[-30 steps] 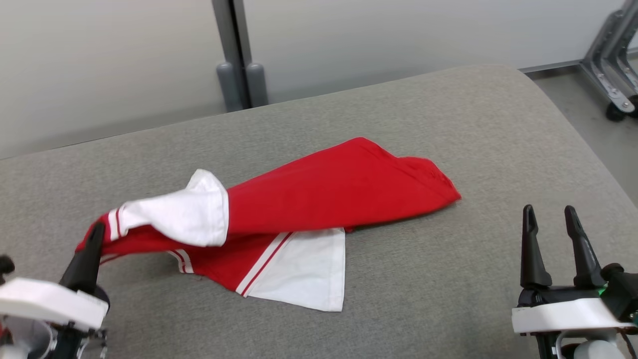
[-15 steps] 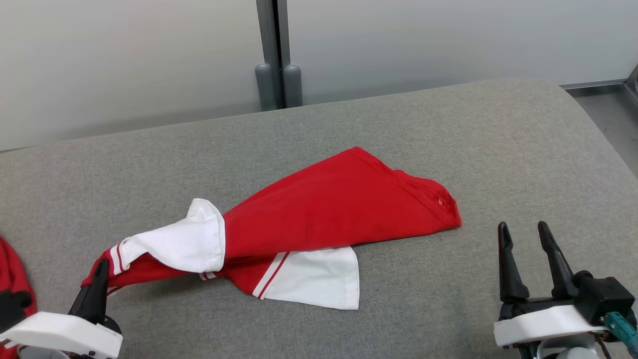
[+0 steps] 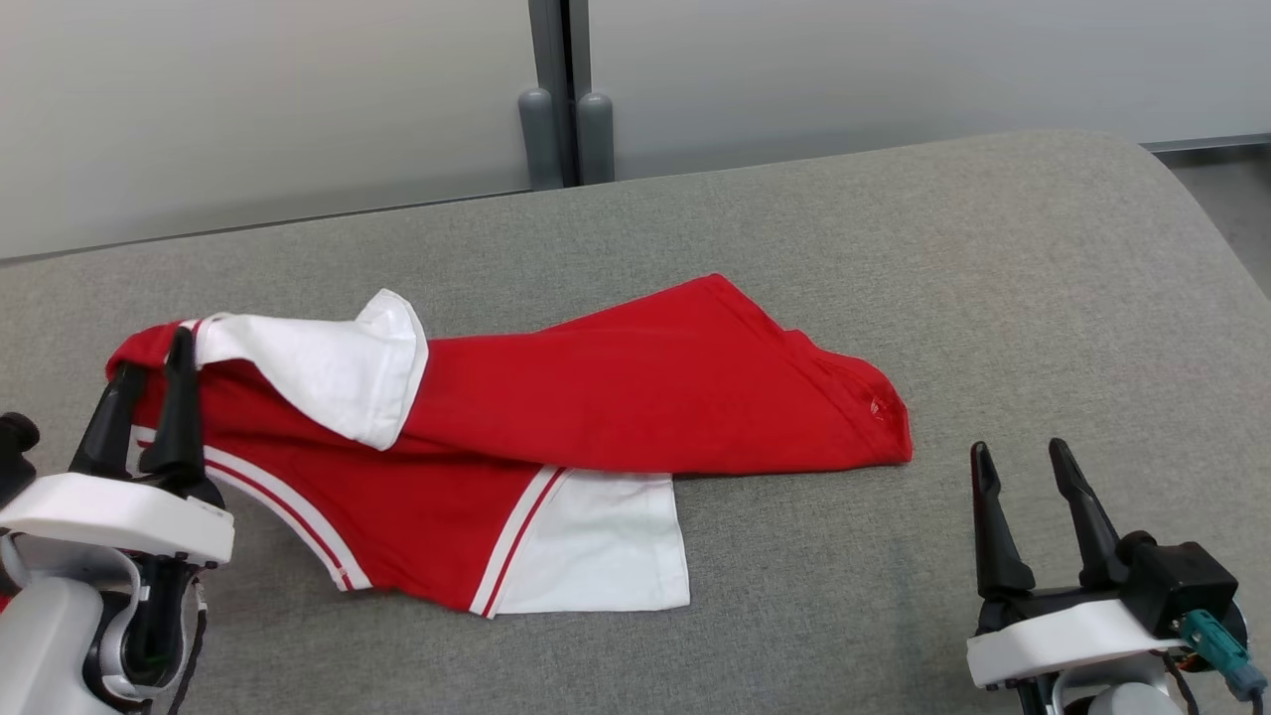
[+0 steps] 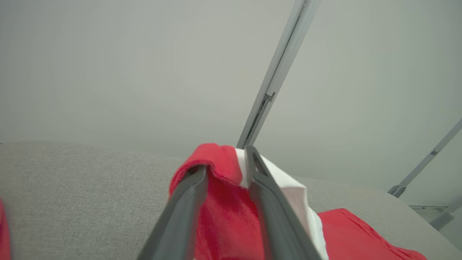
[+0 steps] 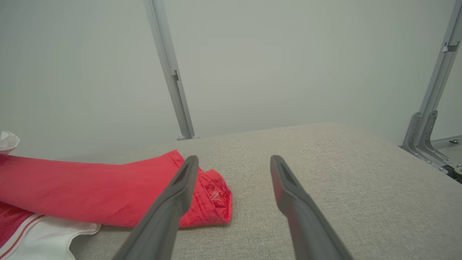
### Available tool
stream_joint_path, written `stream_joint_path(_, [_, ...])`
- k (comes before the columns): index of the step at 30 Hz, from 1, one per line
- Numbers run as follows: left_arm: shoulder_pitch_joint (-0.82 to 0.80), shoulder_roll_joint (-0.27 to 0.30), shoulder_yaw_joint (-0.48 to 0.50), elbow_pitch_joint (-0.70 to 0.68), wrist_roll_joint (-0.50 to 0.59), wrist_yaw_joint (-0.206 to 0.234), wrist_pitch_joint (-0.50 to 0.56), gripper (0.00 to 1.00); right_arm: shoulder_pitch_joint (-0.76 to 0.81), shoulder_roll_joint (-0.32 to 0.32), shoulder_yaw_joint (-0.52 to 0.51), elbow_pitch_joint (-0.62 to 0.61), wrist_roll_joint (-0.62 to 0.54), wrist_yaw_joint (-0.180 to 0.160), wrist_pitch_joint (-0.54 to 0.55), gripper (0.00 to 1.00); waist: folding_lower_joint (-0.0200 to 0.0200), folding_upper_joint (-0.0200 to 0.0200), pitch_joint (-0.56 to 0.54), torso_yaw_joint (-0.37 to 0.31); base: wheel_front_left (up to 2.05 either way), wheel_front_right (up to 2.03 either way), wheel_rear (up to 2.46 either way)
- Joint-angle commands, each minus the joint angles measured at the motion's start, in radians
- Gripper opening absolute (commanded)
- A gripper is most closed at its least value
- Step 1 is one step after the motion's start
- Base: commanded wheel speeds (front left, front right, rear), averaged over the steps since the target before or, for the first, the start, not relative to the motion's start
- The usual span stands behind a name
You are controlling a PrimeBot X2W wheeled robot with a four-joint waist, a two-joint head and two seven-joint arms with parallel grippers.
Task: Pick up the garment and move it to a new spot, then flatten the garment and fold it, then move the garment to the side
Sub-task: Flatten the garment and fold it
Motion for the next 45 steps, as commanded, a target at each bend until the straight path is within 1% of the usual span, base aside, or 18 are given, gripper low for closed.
stream_joint_path(1, [-0.018,-0.009,-0.012,0.012,0.045,0.012,-0.015,1.0,-0.012,-0.003,0.011,0.01,0.0,0.0,-0.001,1.0,-0.0001,0.0,0.008,0.0,0.0,0.0,0.0])
stream_joint_path(4, [0.001,-0.013,-0.035,-0.01,0.148,0.037,-0.028,1.0,-0.028,-0.002,0.03,0.022,0.009,0.0,-0.001,1.0,-0.0001,0.0,0.018,0.004,0.0,0.0,0.0])
stream_joint_path(5, [0.001,-0.013,-0.035,-0.01,0.148,0.037,-0.028,1.0,-0.028,-0.002,0.03,0.022,0.009,0.0,-0.001,1.0,-0.0001,0.0,0.018,0.004,0.0,0.0,0.0])
stream_joint_path(9, [0.064,-0.072,-0.019,-0.107,0.286,0.074,-0.033,1.0,-0.065,-0.002,0.074,0.086,0.018,0.0,-0.001,1.0,-0.0001,0.0,0.028,0.028,0.0,0.0,0.0])
stream_joint_path(12, [0.136,-0.147,-0.027,-0.182,0.398,0.063,-0.031,1.0,-0.131,-0.013,0.116,0.209,0.049,0.0,-0.001,1.0,-0.0001,0.0,0.03,0.061,0.0,0.0,0.0])
stream_joint_path(14, [0.171,-0.191,-0.038,-0.213,0.473,0.049,-0.032,1.0,-0.197,-0.06,0.168,0.315,0.052,0.0,0.01,1.0,-0.0001,0.0,0.03,0.087,0.0,0.0,0.0])
stream_joint_path(17, [0.218,-0.245,-0.056,-0.216,0.585,0.03,-0.032,1.0,-0.299,-0.122,0.245,0.432,0.08,0.0,0.084,1.0,-0.0001,0.0,0.033,0.123,0.0,0.0,0.0])
stream_joint_path(22, [0.268,-0.336,-0.06,-0.197,0.709,0.011,-0.032,1.0,-0.399,-0.203,0.349,0.532,0.145,0.0,0.221,1.0,-0.0001,0.0,0.032,0.169,0.0,0.0,0.0])
stream_joint_path(26, [0.284,-0.384,-0.062,-0.176,0.768,-0.014,-0.032,1.0,-0.418,-0.237,0.429,0.543,0.233,0.0,0.309,1.0,-0.0001,0.0,0.028,0.194,0.0,0.0,0.0])
stream_joint_path(27, [0.287,-0.392,-0.059,-0.172,0.778,-0.022,-0.032,1.0,-0.419,-0.247,0.448,0.534,0.253,0.0,0.317,0.42,-0.0001,0.0,0.027,0.199,0.0,0.0,0.0])
stream_joint_path(28, [0.289,-0.398,-0.053,-0.168,0.785,-0.023,-0.032,1.0,-0.421,-0.257,0.461,0.526,0.271,-0.001,0.318,0.05,-0.0001,0.0,0.026,0.201,0.0,0.0,0.0])
stream_joint_path(29, [0.288,-0.404,-0.048,-0.165,0.791,-0.029,-0.032,1.0,-0.424,-0.268,0.477,0.516,0.282,-0.001,0.314,0.0,-0.0001,0.0,0.026,0.205,0.0,0.0,0.0])
stream_joint_path(33, [0.286,-0.422,-0.026,-0.156,0.821,-0.05,-0.032,1.0,-0.456,-0.291,0.497,0.459,0.345,0.0,0.26,0.0,-0.0001,0.0,0.023,0.216,0.0,0.0,0.0])
stream_joint_path(37, [0.286,-0.432,-0.017,-0.153,0.839,-0.068,-0.032,1.0,-0.521,-0.289,0.479,0.434,0.386,0.0,0.234,0.0,-0.0001,0.0,0.028,0.224,0.0,0.0,0.0])
stream_joint_path(39, [0.275,-0.435,-0.019,-0.151,0.842,-0.078,-0.032,1.0,-0.566,-0.281,0.464,0.451,0.39,0.0,0.232,0.0,-0.0001,0.0,0.038,0.233,0.0,0.0,0.0])
stream_joint_path(43, [0.25,-0.44,-0.038,-0.141,0.85,-0.102,-0.032,1.0,-0.675,-0.238,0.405,0.559,0.376,0.0,0.239,0.0,-0.0001,0.0,0.067,0.257,0.0,0.0,0.0])
stream_joint_path(44, [0.242,-0.442,-0.044,-0.138,0.852,-0.105,-0.032,1.0,-0.707,-0.23,0.389,0.597,0.359,0.0,0.233,0.21,-0.0001,0.0,0.076,0.263,0.0,0.0,0.0])
stream_joint_path(45, [0.234,-0.442,-0.052,-0.134,0.854,-0.11,-0.032,1.0,-0.735,-0.219,0.385,0.624,0.341,0.0,0.223,1.0,-0.0001,0.0,0.084,0.269,0.0,0.0,0.0])
